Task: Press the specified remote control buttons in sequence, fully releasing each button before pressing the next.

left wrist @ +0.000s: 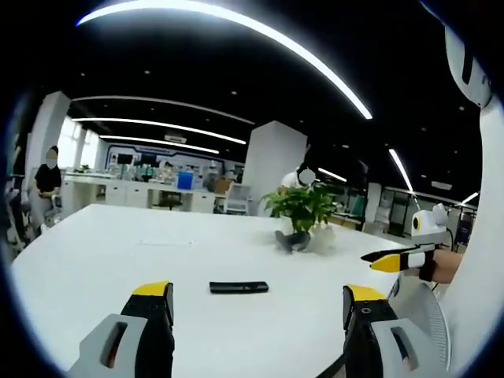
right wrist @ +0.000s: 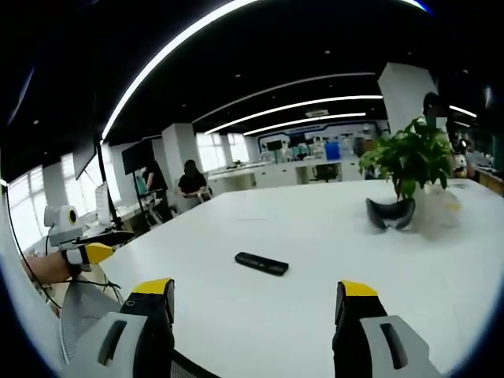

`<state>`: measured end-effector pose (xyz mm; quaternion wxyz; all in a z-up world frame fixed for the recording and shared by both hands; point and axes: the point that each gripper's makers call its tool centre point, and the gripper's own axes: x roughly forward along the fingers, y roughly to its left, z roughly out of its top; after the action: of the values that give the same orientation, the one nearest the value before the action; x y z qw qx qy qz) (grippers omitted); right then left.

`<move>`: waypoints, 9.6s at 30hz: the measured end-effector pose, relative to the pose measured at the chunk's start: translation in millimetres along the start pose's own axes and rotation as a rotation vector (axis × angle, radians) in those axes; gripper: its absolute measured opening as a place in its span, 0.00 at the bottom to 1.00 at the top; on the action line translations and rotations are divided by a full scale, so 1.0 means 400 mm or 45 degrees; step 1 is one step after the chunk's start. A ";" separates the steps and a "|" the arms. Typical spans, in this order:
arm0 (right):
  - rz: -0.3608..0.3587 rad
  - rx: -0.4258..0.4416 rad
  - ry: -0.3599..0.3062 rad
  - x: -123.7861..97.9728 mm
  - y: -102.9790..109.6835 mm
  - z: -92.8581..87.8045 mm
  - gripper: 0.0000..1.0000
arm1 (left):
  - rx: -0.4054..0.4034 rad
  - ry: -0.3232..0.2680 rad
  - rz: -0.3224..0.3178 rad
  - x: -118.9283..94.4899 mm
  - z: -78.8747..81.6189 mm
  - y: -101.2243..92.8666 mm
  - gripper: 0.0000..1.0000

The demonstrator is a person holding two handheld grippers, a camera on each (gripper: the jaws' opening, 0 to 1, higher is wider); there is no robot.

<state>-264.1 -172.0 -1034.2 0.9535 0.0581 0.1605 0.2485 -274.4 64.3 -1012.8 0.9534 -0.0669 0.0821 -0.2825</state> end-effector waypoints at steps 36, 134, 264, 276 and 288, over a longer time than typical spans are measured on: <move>-0.021 0.020 0.004 -0.019 -0.007 -0.013 0.82 | 0.001 0.045 -0.036 0.001 -0.019 -0.016 0.91; -0.251 0.042 0.185 -0.086 -0.131 -0.095 0.55 | 0.918 1.295 -0.790 0.604 -0.355 0.146 0.67; 0.831 -0.852 1.102 0.090 0.117 -0.329 0.00 | 0.747 1.108 -0.870 0.116 -0.478 -0.180 0.25; 0.815 -0.888 1.064 0.100 0.089 -0.366 0.00 | 0.813 1.066 -0.983 0.116 -0.477 -0.181 0.25; 0.891 -1.112 1.031 0.090 0.105 -0.392 0.00 | 0.861 1.101 -1.046 0.115 -0.478 -0.182 0.25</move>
<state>-305.8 -112.9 -1183.9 0.6184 -0.3802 0.3608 0.5856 -311.9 -37.2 -1192.6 0.6191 0.3275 0.3306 -0.6326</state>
